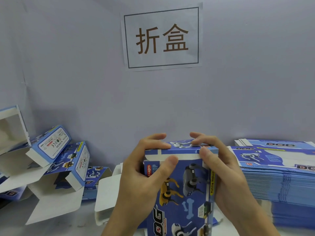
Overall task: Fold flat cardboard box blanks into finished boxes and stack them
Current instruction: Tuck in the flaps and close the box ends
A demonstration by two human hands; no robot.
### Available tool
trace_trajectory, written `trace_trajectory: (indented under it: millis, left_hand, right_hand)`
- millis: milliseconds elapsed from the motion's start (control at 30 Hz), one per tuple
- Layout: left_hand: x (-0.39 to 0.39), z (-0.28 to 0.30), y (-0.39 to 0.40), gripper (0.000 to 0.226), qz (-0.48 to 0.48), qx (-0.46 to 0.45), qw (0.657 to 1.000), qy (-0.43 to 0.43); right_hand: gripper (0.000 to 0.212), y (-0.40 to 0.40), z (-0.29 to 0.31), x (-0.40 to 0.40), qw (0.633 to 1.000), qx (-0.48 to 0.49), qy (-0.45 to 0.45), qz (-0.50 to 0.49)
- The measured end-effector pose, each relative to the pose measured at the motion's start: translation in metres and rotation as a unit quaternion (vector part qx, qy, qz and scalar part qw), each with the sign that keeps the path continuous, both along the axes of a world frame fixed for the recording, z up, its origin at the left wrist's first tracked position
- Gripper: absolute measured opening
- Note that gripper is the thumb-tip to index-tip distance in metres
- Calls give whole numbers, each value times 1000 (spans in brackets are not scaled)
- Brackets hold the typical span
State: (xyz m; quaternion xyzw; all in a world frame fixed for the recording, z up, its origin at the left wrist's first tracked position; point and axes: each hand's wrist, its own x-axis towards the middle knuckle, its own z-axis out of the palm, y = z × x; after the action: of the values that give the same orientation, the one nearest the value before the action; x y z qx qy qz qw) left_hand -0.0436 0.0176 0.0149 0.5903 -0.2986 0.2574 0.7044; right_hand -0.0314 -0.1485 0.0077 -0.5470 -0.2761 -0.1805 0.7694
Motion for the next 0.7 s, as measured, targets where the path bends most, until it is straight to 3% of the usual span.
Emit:
trace_trajectory:
  millis: [167,367,533,700]
  left_hand:
    - [1,1,-2,12,25,-22,999,10]
    - [0,5,-2,16,7,-37,998,50]
    - [1,7,-5,25,19,-30,997,68]
    - [3,7,-7,31,35,-26,996,72]
  right_hand:
    - [21,6,3,0,1000,2,-25,-8]
    - [47,5,3,-1,1000,3,2,1]
    - [27,3,2,0,1000,18,19,0]
    - [24,2,1,2,1000,15,24,-12]
